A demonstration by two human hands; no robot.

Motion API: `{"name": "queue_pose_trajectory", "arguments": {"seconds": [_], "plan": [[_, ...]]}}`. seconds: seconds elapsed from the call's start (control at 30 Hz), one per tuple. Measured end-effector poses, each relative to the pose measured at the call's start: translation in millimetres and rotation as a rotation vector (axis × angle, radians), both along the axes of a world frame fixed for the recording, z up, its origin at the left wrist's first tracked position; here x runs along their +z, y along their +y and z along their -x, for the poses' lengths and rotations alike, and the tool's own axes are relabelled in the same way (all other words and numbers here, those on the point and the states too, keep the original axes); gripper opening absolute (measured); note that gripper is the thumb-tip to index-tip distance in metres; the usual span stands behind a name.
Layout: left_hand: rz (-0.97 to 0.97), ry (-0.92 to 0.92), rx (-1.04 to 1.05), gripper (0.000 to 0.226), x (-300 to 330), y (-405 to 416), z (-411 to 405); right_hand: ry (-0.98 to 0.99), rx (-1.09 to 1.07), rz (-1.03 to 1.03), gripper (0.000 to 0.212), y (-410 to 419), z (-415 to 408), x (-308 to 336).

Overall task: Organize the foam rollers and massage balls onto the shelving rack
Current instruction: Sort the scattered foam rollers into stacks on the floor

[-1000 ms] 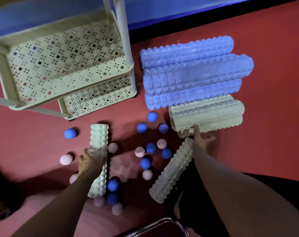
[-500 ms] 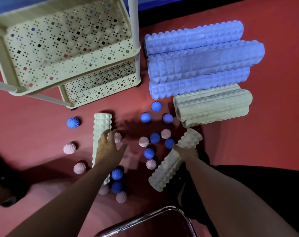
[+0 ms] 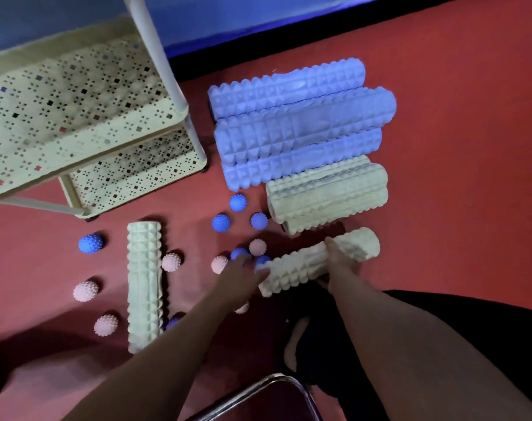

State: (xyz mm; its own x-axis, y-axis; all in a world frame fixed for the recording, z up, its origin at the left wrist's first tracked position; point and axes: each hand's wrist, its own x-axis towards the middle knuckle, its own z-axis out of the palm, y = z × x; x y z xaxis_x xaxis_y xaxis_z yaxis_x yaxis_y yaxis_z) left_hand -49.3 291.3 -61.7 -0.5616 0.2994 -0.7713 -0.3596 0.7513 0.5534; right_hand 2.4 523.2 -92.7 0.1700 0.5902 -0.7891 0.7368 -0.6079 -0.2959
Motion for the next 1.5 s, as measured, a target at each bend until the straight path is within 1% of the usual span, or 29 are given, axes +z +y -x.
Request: {"name": "queue_pose_trajectory", "arguments": {"seconds": [0.07, 0.1, 0.17, 0.23, 0.3, 0.37, 0.4, 0.47, 0.5, 0.53, 0.57, 0.63, 0.67, 0.7, 0.77, 0.8, 0.87, 0.97, 1.0, 1.03, 1.1, 1.17, 1.23, 1.3, 1.37, 1.4, 1.47, 1.5], "plan": [[-0.044, -0.092, 0.129, 0.025, -1, 28, -8, -0.003, -0.106, 0.003, 0.093, 19, 0, 3], [-0.071, -0.118, 0.19, 0.017, -5, 41, -11, -0.005, -0.13, 0.032, 0.082, 28, 0, 1], [-0.095, -0.127, 0.222, 0.024, -16, 68, -16, -0.001, -0.182, 0.09, 0.078, 46, 1, -6], [-0.072, -0.131, 0.221, 0.031, -23, 91, -16, 0.001, -0.208, 0.08, 0.079, 60, 7, -9], [-0.107, -0.193, 0.245, 0.04, -32, 111, -17, 0.011, -0.199, 0.068, 0.088, 78, 12, -20], [-0.154, -0.245, 0.229, 0.038, -39, 124, -16, 0.025, -0.153, 0.087, 0.091, 89, 13, -38], [-0.168, -0.255, 0.22, 0.035, -41, 127, -15, 0.052, -0.119, 0.094, 0.085, 89, 14, -43], [-0.153, -0.283, 0.243, 0.032, -46, 129, -11, 0.104, -0.06, 0.096, 0.064, 82, 16, -52], [-0.138, -0.304, 0.27, 0.033, -49, 128, -11, 0.1, -0.037, 0.098, 0.06, 78, 17, -53], [-0.124, -0.305, 0.289, 0.036, -52, 125, -11, 0.1, -0.024, 0.1, 0.066, 74, 16, -58], [-0.109, -0.294, 0.301, 0.038, -54, 122, -10, 0.117, -0.006, 0.087, 0.081, 71, 13, -64], [-0.101, -0.254, 0.308, 0.035, -55, 113, -8, 0.085, -0.001, 0.001, 0.125, 76, 1, -100], [-0.109, -0.232, 0.292, 0.033, -53, 108, -7, 0.045, -0.014, -0.035, 0.139, 73, 3, -99], [-0.114, -0.206, 0.268, 0.03, -50, 103, -5, 0.038, -0.026, -0.059, 0.136, 69, 9, -88], [-0.088, -0.13, 0.249, 0.019, -42, 89, 1, -0.069, 0.017, -0.098, 0.107, 52, 26, -47], [-0.05, -0.083, 0.265, 0.014, -40, 81, 5, -0.141, 0.074, -0.123, 0.098, 45, 31, -37], [0.055, 0.003, 0.283, 0.01, -34, 58, 14, -0.2, 0.185, -0.12, 0.095, 28, 35, -25], [0.192, 0.128, 0.311, 0.044, -34, 13, 24, -0.182, 0.276, -0.108, 0.095, -15, 35, -11], [0.235, 0.166, 0.331, 0.05, -34, -6, 25, -0.167, 0.304, -0.113, 0.095, -30, 33, -12], [0.286, 0.207, 0.347, 0.052, -34, -25, 26, -0.144, 0.357, -0.114, 0.094, -45, 32, -10], [0.386, 0.319, 0.355, 0.054, -37, -67, 24, -0.123, 0.542, -0.106, 0.087, -74, 31, -8], [0.508, 0.378, 0.356, 0.063, -43, -107, 19, -0.168, 0.708, -0.111, 0.086, -99, 29, -7], [0.601, 0.312, 0.383, 0.076, -45, -141, 11, -0.2, 0.856, -0.169, 0.08, -122, 26, -2], [0.624, 0.223, 0.414, 0.084, -53, -171, 3, -0.201, 1.085, -0.258, 0.07, -144, 19, 2], [0.595, 0.119, 0.374, 0.086, -59, -190, -1, -0.153, 1.369, -0.355, 0.068, -164, 12, 3], [0.568, 0.061, 0.368, 0.083, -64, -196, -2, -0.116, 1.493, -0.397, 0.068, -174, 10, 2], [0.482, -0.027, 0.46, 0.078, -67, -200, -1, -0.032, 1.687, -0.463, 0.065, -192, 8, 0], [0.451, -0.043, 0.493, 0.079, -69, -201, -1, -0.001, 1.753, -0.487, 0.064, -200, 8, 0]]}}
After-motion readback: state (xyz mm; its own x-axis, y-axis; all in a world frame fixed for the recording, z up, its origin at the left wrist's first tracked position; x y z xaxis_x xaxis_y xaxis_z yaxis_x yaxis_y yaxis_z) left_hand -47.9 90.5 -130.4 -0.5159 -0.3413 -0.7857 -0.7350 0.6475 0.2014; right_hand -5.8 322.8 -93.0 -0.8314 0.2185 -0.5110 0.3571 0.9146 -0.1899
